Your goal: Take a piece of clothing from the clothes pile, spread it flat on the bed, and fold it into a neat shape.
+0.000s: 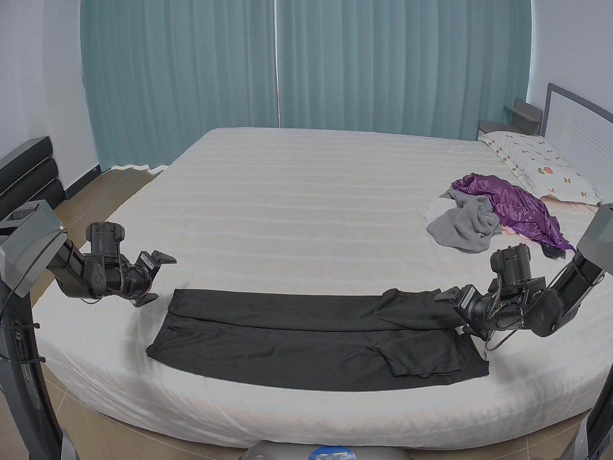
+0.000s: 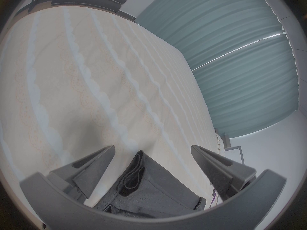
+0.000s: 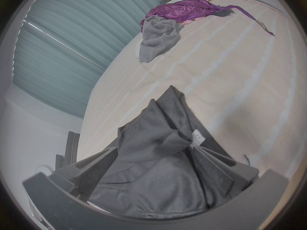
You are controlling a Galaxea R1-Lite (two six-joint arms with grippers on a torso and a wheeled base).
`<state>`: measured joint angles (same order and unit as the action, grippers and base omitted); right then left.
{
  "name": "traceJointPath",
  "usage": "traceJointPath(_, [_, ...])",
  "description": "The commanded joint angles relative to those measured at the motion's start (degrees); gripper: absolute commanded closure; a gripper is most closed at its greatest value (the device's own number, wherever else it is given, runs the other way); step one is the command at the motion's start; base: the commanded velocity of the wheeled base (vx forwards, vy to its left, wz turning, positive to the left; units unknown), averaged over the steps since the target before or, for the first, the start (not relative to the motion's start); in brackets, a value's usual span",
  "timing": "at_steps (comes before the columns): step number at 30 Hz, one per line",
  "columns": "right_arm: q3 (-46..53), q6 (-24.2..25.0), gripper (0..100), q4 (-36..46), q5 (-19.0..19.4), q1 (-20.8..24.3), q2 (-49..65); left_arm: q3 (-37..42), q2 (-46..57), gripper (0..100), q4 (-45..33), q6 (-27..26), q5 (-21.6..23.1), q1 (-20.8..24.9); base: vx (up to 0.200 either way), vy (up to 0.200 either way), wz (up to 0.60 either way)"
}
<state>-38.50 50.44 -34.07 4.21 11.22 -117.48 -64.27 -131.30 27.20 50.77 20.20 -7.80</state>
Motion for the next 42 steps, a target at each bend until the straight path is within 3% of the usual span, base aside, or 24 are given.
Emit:
traceJointPath(1, [-2.6, 1.6, 0, 1.0, -1.1, 1.4, -1.4, 0.1, 0.3, 0, 0.0, 0.0, 0.0, 0.0, 0.000, 0.000, 0.00])
traceJointPath(13, [-7.4, 2.1, 0, 1.8, -3.8, 0.7, -7.9, 0.0, 0.3, 0, 0.1, 0.0, 0.0, 0.0, 0.000, 0.000, 0.00])
traceJointPath(14, [-7.8, 2.2, 100, 1.8, -3.8, 0.7, -8.2, 0.0, 0.3, 0, 0.0, -0.1, 0.0, 0.0, 0.000, 0.000, 0.00])
traceJointPath(20, [-7.8, 2.2, 100, 1.9, -4.6, 0.7, -7.5, 2.0, 2.6, 0, -0.1, -2.0, -0.1, 0.1, 0.000, 0.000, 0.00])
traceJointPath(24, [-7.4, 2.3, 100, 1.9, -4.6, 0.7, -5.5, 5.0, 5.4, 0, -0.9, -6.4, -0.7, 1.3, 0.000, 0.000, 0.00])
traceJointPath(32, [-7.0, 4.0, 100, 1.6, -4.6, 1.3, -4.2, 6.0, 7.6, 0, -10.2, -13.2, -8.7, 5.7, 0.000, 0.000, 0.00])
traceJointPath(42, [-6.5, 4.2, 100, 1.1, -4.5, 2.3, -4.1, 6.5, 4.0, 0, -5.5, -13.4, -14.4, 9.1, 0.000, 0.000, 0.00])
